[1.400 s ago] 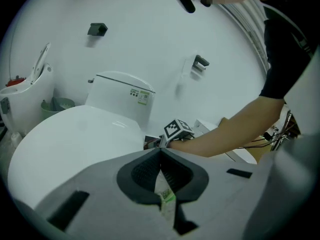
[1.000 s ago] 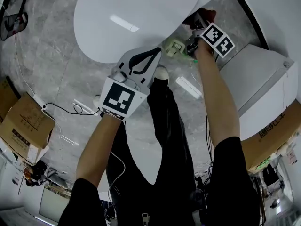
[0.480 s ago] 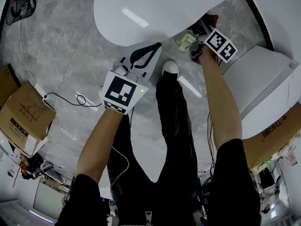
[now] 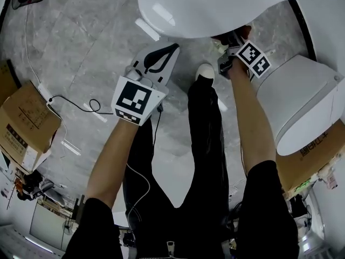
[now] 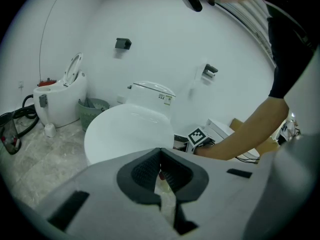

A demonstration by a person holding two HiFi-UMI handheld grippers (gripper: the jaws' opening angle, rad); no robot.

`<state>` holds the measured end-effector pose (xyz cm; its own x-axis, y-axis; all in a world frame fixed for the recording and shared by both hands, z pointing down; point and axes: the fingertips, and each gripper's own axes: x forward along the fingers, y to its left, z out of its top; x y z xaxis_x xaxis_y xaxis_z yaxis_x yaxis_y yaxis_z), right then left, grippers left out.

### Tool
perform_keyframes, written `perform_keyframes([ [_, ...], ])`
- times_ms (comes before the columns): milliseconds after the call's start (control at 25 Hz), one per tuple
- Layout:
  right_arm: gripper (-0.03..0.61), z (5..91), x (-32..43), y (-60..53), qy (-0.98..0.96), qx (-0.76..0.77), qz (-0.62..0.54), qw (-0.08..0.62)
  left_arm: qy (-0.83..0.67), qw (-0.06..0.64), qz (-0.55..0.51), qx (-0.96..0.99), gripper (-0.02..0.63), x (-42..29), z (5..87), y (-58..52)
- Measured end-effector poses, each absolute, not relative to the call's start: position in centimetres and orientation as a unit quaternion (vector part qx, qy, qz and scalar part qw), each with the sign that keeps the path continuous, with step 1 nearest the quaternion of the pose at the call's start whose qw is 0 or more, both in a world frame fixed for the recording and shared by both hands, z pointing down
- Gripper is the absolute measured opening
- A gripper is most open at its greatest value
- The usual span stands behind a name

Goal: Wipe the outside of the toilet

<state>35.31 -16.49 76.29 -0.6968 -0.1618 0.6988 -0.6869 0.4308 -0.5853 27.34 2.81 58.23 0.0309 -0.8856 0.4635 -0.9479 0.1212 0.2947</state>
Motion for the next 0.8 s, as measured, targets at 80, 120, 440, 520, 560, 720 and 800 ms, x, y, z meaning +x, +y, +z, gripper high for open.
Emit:
perform_keyframes([
  [80, 0.078, 76.5, 35.1, -14.5, -0.789, 0.267, 0.479, 0.277, -0.697, 0.284, 0.056, 0.656, -0.002, 26.7, 58.4, 4.7],
  [120, 0.078, 76.6, 35.0, -13.4, -0.783, 0.268, 0.49, 0.272, -0.699, 0.286, 0.057, 0.653, -0.002, 26.3, 58.5, 5.6],
  [440, 0.078, 77.7, 33.1, -5.7, -0.744, 0.286, 0.556, 0.238, -0.716, 0.293, 0.058, 0.632, -0.002, 22.9, 58.8, 13.2],
  [520, 0.078, 77.7, 32.4, -4.1, -0.739, 0.287, 0.56, 0.24, -0.721, 0.294, 0.056, 0.626, -0.002, 21.9, 58.8, 14.9],
  [560, 0.078, 77.6, 32.0, -3.3, -0.738, 0.287, 0.56, 0.242, -0.723, 0.294, 0.055, 0.623, -0.002, 21.4, 58.7, 15.7],
  [720, 0.078, 77.4, 30.0, 0.2, -0.749, 0.272, 0.539, 0.272, -0.729, 0.295, 0.051, 0.615, -0.002, 19.4, 58.7, 18.8],
  [800, 0.078, 77.4, 28.8, 2.1, -0.751, 0.261, 0.537, 0.282, -0.733, 0.296, 0.05, 0.61, -0.002, 18.6, 58.8, 20.2],
])
